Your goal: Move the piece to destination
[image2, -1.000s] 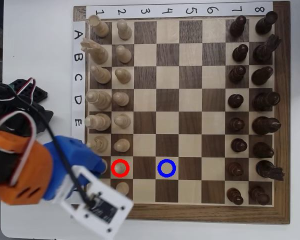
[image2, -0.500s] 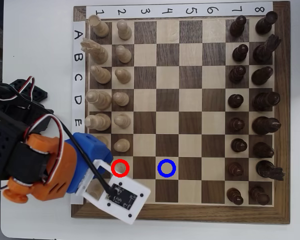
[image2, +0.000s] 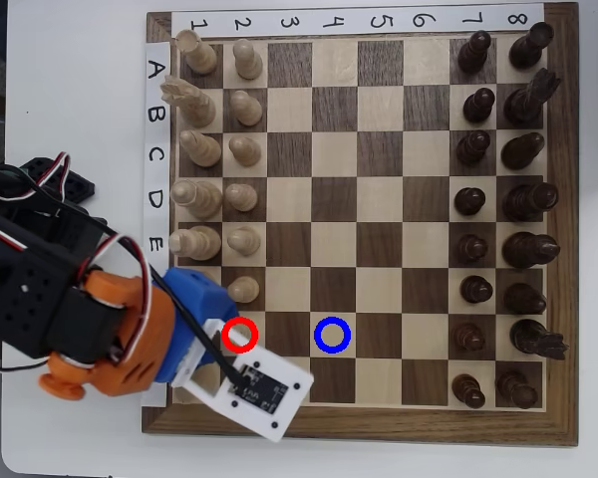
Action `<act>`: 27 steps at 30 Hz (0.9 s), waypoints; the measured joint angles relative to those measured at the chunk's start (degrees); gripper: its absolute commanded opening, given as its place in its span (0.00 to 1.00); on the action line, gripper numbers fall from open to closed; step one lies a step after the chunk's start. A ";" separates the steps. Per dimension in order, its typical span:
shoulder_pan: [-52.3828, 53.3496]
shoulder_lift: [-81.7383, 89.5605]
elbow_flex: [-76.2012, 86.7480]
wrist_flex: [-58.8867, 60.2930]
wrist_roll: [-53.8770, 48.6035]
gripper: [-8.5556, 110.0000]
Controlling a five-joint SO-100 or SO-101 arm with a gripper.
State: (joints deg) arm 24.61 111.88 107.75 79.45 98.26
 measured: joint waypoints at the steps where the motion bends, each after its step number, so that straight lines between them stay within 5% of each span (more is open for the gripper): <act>1: 0.00 -0.26 0.09 -0.62 -0.26 0.24; 27: 1.76 -5.89 5.62 -7.38 -2.20 0.22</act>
State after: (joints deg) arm 26.37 106.00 113.38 72.07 96.06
